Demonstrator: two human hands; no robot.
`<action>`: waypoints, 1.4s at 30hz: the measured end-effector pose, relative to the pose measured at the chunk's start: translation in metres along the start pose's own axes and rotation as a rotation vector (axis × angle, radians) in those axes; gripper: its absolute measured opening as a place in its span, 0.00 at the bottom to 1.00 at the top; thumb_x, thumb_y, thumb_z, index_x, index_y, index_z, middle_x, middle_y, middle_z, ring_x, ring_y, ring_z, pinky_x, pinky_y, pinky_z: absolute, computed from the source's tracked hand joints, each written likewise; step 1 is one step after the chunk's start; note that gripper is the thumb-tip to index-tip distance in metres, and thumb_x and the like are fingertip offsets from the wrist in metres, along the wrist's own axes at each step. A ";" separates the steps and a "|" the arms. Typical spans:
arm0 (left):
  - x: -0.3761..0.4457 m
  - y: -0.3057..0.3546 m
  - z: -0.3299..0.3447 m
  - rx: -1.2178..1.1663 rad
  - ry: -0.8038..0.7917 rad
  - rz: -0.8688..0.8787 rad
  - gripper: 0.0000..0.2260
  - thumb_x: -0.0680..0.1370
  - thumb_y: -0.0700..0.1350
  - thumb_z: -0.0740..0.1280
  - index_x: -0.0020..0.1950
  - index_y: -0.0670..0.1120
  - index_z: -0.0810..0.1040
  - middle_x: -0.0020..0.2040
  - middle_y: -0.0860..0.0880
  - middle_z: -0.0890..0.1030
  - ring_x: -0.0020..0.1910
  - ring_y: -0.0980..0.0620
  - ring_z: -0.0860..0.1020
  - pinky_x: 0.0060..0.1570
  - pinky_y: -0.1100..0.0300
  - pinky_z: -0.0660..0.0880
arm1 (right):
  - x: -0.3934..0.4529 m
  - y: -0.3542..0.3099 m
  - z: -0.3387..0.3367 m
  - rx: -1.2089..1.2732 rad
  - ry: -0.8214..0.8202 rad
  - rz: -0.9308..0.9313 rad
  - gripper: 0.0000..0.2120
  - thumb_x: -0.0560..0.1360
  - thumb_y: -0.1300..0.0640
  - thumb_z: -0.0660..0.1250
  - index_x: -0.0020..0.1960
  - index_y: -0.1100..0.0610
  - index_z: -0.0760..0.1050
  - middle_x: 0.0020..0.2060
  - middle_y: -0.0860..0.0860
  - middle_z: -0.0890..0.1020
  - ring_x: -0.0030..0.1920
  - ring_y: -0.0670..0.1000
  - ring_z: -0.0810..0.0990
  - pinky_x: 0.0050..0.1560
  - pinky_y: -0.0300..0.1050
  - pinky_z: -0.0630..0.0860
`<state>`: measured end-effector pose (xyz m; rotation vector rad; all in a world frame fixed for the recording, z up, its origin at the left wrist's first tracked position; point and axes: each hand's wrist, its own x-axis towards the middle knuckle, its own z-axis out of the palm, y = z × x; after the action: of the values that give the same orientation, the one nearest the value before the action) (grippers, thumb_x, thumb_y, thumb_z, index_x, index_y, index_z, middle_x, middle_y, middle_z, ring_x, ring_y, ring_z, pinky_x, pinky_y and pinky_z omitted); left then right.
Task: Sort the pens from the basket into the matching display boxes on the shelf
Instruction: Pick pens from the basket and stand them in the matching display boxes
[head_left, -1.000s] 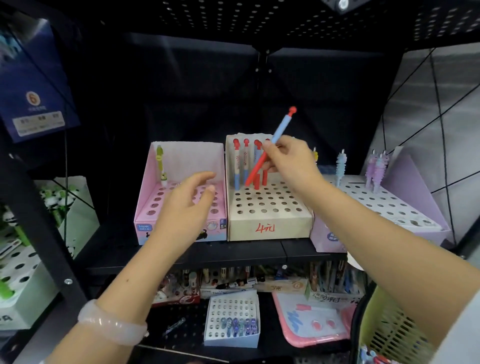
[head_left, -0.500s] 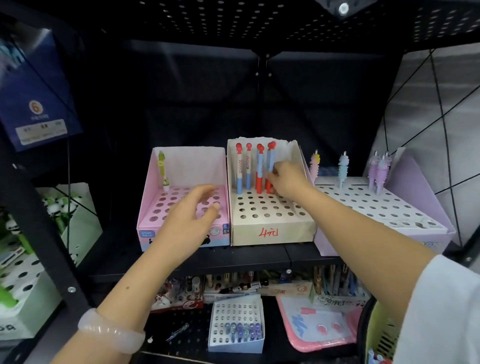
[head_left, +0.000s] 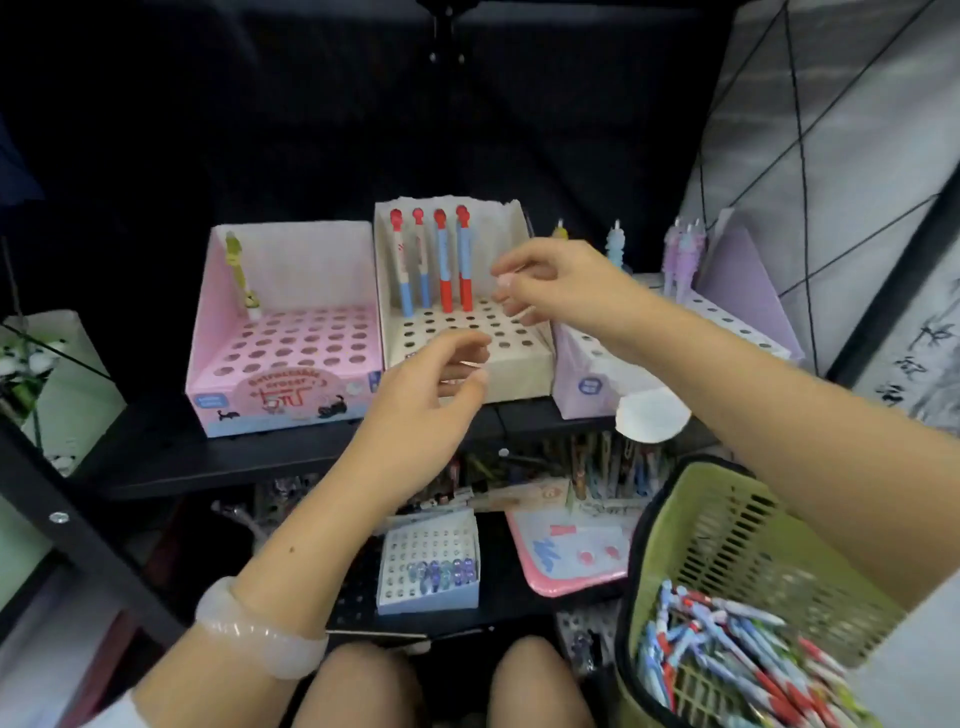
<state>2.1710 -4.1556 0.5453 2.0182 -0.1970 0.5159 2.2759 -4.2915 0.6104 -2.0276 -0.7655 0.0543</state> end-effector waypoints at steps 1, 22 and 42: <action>-0.004 -0.001 0.016 -0.021 -0.040 -0.016 0.10 0.79 0.44 0.62 0.55 0.59 0.71 0.53 0.62 0.77 0.53 0.68 0.74 0.48 0.79 0.68 | -0.018 0.005 -0.007 0.044 -0.030 -0.005 0.06 0.78 0.56 0.62 0.52 0.55 0.76 0.44 0.50 0.83 0.44 0.45 0.82 0.44 0.35 0.79; -0.067 -0.057 0.212 0.202 -0.500 0.038 0.10 0.79 0.39 0.61 0.57 0.45 0.77 0.53 0.58 0.73 0.60 0.62 0.66 0.59 0.80 0.53 | -0.230 0.309 0.053 0.248 -0.437 1.180 0.10 0.78 0.53 0.64 0.42 0.56 0.66 0.36 0.55 0.69 0.37 0.52 0.69 0.46 0.47 0.68; -0.068 -0.055 0.217 0.119 -0.418 -0.011 0.08 0.77 0.36 0.63 0.52 0.43 0.80 0.52 0.54 0.77 0.58 0.60 0.70 0.58 0.78 0.58 | -0.227 0.300 0.099 0.755 0.055 1.331 0.03 0.77 0.62 0.61 0.49 0.61 0.71 0.39 0.59 0.75 0.35 0.55 0.75 0.40 0.46 0.74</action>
<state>2.1890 -4.3230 0.3827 2.2248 -0.4155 0.0935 2.2096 -4.4487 0.2607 -1.4399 0.6737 0.8843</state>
